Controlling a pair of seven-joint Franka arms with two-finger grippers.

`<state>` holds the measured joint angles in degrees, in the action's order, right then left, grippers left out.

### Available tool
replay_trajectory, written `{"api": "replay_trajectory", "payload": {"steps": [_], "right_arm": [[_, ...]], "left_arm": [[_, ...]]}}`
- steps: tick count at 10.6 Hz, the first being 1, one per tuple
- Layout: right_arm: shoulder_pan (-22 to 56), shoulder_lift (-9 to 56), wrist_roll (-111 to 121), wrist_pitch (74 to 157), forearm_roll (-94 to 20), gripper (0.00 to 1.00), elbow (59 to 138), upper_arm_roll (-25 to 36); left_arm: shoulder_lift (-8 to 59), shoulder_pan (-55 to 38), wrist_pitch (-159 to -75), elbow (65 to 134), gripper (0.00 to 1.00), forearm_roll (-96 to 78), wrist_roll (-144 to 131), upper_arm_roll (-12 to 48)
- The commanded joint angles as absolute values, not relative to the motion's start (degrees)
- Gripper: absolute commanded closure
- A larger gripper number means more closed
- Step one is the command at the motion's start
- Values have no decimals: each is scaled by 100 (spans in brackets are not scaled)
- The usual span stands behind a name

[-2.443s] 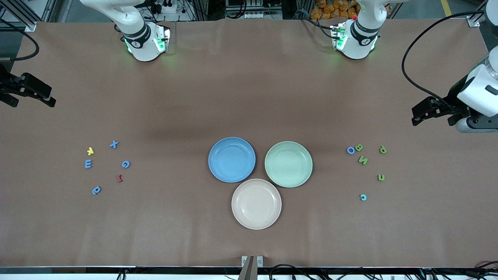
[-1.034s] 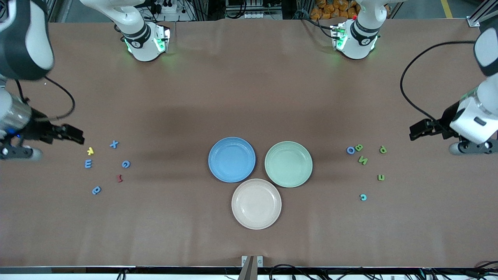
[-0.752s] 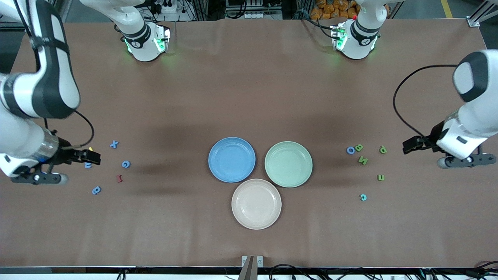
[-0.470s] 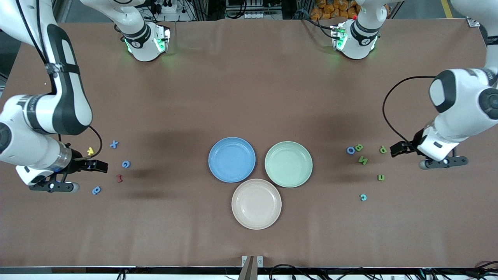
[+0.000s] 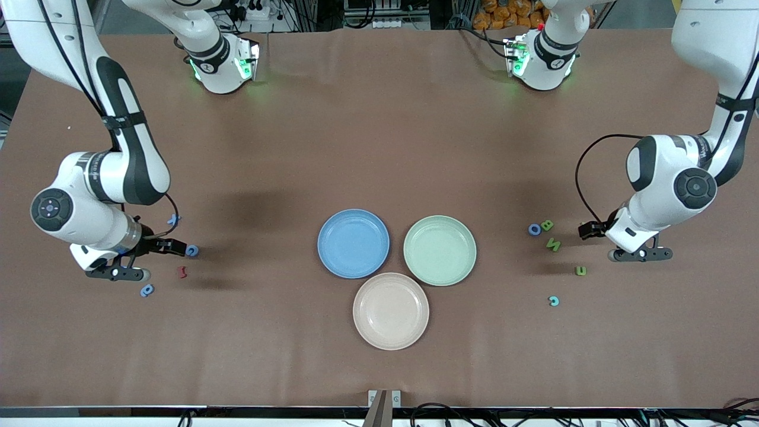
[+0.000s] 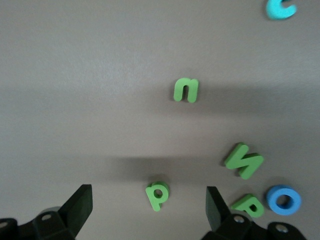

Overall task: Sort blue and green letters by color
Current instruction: 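Grasp the blue c with the right gripper while the left grasps the p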

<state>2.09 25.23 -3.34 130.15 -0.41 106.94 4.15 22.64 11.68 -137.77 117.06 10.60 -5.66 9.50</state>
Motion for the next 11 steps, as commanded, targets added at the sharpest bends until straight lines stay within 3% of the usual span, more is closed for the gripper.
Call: {"api": "replay_trajectory", "payload": {"steps": [1,3,11], "right_arm": [[97,2539,-589,14093,-132,0,11485,360],[140,2759,-790,14615,-141,0,11619,352],[158,3155,-782,14634,-624,0,11444,316]], "left_arm": [[2390,1380,-14368,12057,0,1169,-501,1002],[2478,1380,-14475,12137,0,1160,-501,1002],[2549,1389,-14800,12497,0,1151,-501,1002]]}}
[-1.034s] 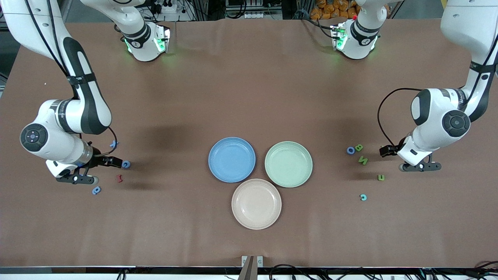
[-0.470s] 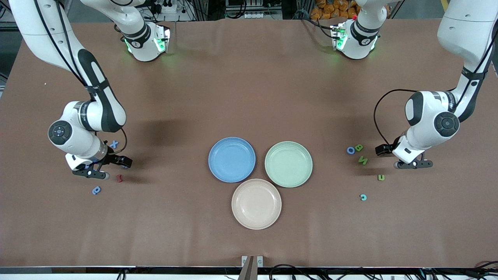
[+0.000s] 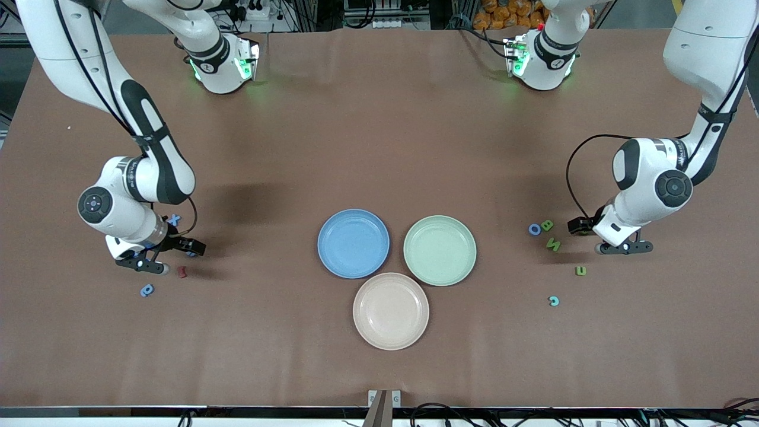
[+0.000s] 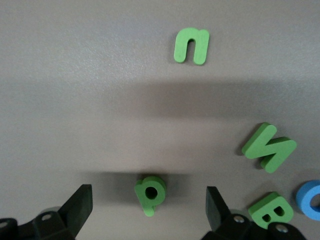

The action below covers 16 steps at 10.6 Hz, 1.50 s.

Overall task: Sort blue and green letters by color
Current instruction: 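Grasp the blue c with the right gripper while the left grasps the p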

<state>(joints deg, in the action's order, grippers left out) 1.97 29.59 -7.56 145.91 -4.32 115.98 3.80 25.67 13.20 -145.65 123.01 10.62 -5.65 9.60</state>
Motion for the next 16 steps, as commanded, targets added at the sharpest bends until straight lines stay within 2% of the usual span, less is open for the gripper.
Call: {"api": "replay_trajectory", "payload": {"steps": [1,5,6,7,8,9,10,11,13,16], "right_arm": [[158,3199,-782,14730,-624,0,11443,316],[158,3331,-791,14897,-633,0,11443,316],[167,3331,-791,14897,-650,26,11443,316],[167,3331,-800,14897,-650,83,11435,316],[167,3331,-817,14897,-650,100,11435,308],[176,3331,-817,14889,-650,100,11435,308],[211,3331,-835,14854,-659,100,11426,308],[228,3314,-887,14810,-720,100,11408,290],[299,3244,-1324,14609,-931,100,11356,10],[605,3243,-2894,14414,-932,100,11093,-447]], "left_arm": [[2558,1380,-14862,12542,0,1151,-501,993],[2619,1397,-15284,12718,0,1187,-501,993],[2610,1441,-15293,12753,0,1195,-501,993],[2610,1450,-15345,12796,13,1187,-501,993],[2602,1450,-15398,12840,29,1187,-501,993],[2584,1468,-15398,12850,55,1195,-501,993],[2584,1494,-15398,12850,77,1195,-492,993],[2584,1494,-15398,12850,92,1204,-492,993],[2575,1494,-15398,12841,100,1204,-501,993],[2260,1416,-15154,12666,100,1195,-588,993]]}}
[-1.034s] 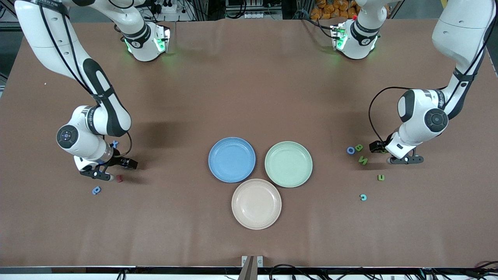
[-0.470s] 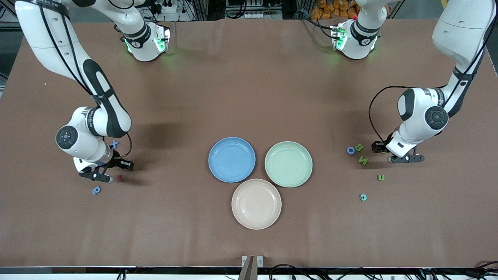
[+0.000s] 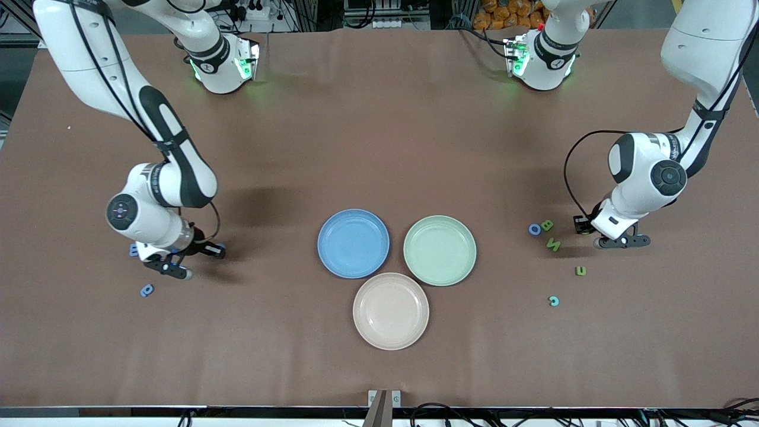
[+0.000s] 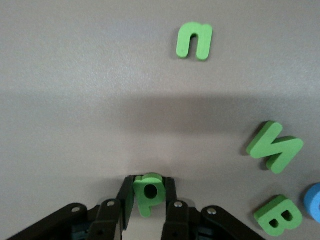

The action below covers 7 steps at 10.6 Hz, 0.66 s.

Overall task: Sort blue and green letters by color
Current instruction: 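Place the c on the blue plate while the left gripper places the p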

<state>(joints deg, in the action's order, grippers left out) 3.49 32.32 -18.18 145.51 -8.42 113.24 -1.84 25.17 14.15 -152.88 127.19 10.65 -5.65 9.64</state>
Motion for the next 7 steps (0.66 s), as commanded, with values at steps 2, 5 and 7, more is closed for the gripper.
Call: {"api": "replay_trajectory", "payload": {"steps": [2,5,7], "right_arm": [[1131,3252,-4046,14073,-932,100,10707,-483],[1843,3313,-5681,13695,-949,100,9935,-492],[2231,3375,-6745,13562,-1089,100,9442,-492]], "left_arm": [[1979,1066,-14304,12237,100,1064,-676,1011],[1986,179,-13887,11761,100,993,-1893,1020],[2178,-393,-13878,11410,100,662,-2765,1028]]}}
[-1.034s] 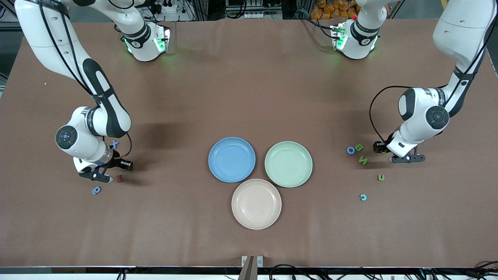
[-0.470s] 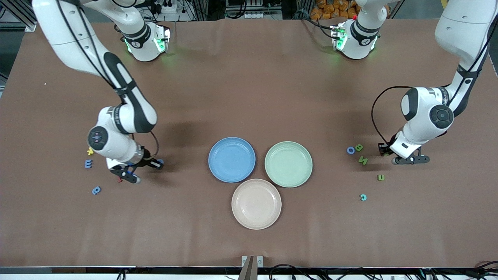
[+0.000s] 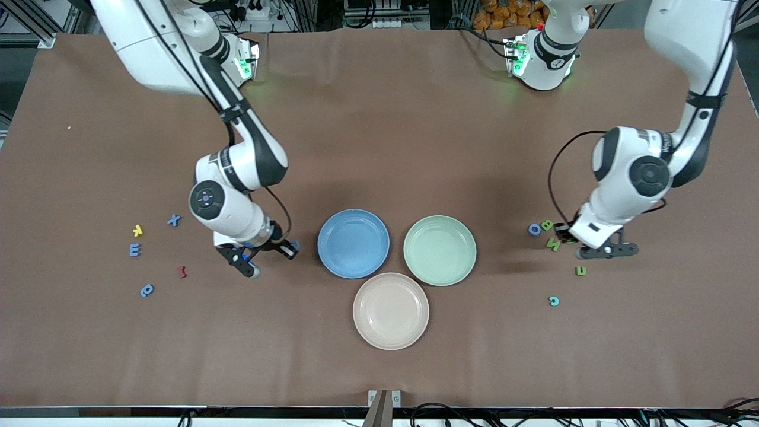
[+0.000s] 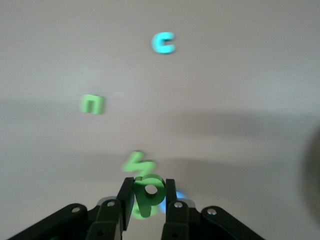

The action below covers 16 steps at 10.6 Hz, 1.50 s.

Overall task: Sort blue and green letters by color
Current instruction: 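Place the c on the blue plate while the left gripper places the p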

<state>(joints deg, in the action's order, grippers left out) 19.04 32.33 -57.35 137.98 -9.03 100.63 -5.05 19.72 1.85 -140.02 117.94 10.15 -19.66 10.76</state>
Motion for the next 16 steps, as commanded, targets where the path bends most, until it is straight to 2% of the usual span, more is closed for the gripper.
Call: {"api": "replay_trajectory", "payload": {"steps": [1,2,3,7,8,9,10,11,16], "right_arm": [[2406,3375,-7237,13475,-1307,80,9231,-492],[2626,3375,-7660,13474,-1571,33,9081,-492],[2889,3358,-7864,13465,-1556,0,9036,-457],[2778,3340,-7709,13045,-637,0,9079,-431],[2577,3340,-7325,12782,-433,0,9088,-431],[2288,3322,-6590,12536,-439,0,9079,-439],[1841,3287,-5591,12176,-474,0,9079,-483],[1602,3278,-4824,11894,-475,0,9079,-475],[442,3287,-1898,11673,-378,0,9352,-422]], "left_arm": [[2301,-657,-13878,11217,100,337,-3038,1020],[2416,-929,-13878,11032,100,73,-3354,1020],[2574,-1184,-13878,10848,100,9,-3775,1020],[3338,-1888,-13878,9969,100,-9,-5078,1011],[3453,-1959,-13887,9889,91,-9,-5324,1011],[3498,-1969,-13895,9844,31,-9,-5422,1011],[3481,-1969,-13896,9835,0,9,-5458,1011],[3446,-1977,-13896,9835,0,17,-5475,1002],[3173,-1426,-13878,10115,0,439,-4758,1002]]}}
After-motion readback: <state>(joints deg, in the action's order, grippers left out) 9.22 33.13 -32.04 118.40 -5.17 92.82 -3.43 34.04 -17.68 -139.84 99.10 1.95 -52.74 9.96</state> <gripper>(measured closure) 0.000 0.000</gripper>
